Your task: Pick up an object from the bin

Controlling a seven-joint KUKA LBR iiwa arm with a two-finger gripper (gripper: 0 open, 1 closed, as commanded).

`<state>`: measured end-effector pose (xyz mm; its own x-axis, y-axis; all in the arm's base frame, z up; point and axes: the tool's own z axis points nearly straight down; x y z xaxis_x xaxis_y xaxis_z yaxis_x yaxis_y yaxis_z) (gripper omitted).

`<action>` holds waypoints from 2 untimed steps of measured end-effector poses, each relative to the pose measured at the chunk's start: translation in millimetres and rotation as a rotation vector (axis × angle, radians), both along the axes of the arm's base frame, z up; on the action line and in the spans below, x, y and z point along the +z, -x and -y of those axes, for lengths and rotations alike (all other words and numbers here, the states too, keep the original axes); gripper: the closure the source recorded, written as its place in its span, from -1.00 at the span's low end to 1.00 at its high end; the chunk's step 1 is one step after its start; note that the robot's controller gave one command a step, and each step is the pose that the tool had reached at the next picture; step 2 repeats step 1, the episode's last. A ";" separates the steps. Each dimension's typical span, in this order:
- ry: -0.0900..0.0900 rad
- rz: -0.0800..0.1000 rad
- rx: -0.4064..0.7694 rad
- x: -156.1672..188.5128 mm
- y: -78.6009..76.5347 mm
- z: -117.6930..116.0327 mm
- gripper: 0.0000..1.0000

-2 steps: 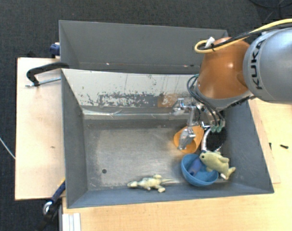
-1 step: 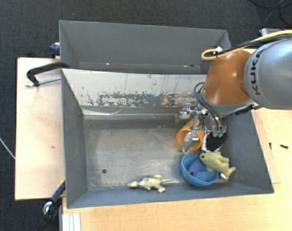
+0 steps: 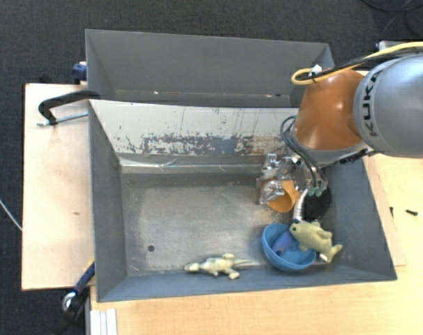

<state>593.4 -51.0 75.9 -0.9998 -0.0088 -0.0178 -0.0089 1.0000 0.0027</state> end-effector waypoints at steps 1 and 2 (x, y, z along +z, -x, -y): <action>0.004 -0.001 0.063 164.9 5.4 -6.5 1.00; 0.004 -0.001 0.063 164.9 5.4 -6.5 1.00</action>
Offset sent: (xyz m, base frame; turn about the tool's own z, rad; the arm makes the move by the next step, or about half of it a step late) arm -0.0086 0.0057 0.1585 -0.0635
